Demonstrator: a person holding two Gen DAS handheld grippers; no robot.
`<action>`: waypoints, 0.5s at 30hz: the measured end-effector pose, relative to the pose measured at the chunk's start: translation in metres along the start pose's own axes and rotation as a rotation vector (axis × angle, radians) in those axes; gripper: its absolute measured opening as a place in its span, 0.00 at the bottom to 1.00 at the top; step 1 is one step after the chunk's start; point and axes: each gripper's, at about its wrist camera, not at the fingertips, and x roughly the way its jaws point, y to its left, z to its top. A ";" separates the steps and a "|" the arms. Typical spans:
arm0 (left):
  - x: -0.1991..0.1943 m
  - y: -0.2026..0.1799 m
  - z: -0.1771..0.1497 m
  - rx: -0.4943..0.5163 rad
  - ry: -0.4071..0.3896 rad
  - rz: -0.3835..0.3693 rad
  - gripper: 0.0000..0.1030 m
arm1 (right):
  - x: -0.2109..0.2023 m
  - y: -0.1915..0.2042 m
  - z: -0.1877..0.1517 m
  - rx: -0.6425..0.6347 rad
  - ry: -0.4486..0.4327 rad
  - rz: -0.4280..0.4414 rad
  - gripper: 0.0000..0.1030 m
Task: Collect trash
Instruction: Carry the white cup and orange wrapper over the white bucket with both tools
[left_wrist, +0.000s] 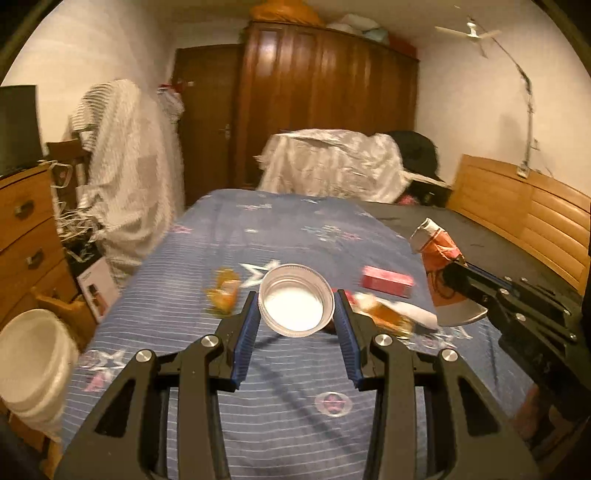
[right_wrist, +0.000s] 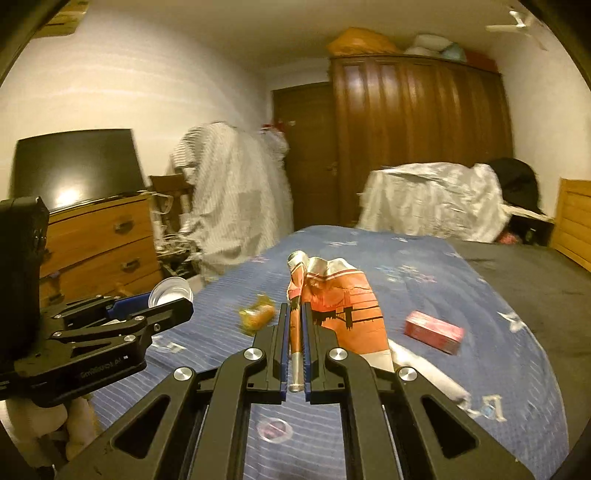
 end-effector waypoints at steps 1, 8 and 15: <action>-0.002 0.008 0.002 -0.006 -0.003 0.015 0.38 | 0.007 0.012 0.006 -0.014 0.002 0.025 0.06; -0.027 0.093 0.010 -0.086 -0.019 0.166 0.38 | 0.051 0.099 0.043 -0.093 0.020 0.181 0.06; -0.055 0.170 0.014 -0.161 -0.034 0.293 0.38 | 0.100 0.197 0.077 -0.166 0.050 0.327 0.06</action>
